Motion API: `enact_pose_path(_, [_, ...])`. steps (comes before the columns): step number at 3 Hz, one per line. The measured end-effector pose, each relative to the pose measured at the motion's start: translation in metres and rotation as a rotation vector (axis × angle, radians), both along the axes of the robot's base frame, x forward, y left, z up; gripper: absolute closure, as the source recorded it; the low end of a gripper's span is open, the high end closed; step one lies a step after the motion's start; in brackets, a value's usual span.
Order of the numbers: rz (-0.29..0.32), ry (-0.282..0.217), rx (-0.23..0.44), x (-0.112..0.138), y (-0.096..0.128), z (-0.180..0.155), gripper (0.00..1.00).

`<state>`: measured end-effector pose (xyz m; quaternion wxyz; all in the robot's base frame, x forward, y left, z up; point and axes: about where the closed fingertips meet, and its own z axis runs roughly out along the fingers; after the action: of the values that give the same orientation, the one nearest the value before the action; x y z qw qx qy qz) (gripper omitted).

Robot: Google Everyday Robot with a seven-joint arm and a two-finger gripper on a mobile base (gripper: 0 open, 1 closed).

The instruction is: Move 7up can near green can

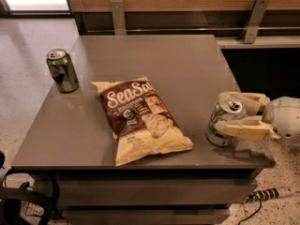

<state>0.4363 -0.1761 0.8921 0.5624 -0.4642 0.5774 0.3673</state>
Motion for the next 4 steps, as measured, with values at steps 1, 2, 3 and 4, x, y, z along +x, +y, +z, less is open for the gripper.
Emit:
enact_pose_path(1, [0.006,-0.001,0.000,0.000,0.003,0.001,0.78])
enact_pose_path(2, [0.009,-0.002,-0.001,0.000,0.005,0.001,0.99])
enact_pose_path(3, [-0.015,0.003,-0.028,0.011,0.001,0.024,1.00])
enact_pose_path(4, [-0.058,-0.012,-0.062,0.037,-0.008,0.072,1.00])
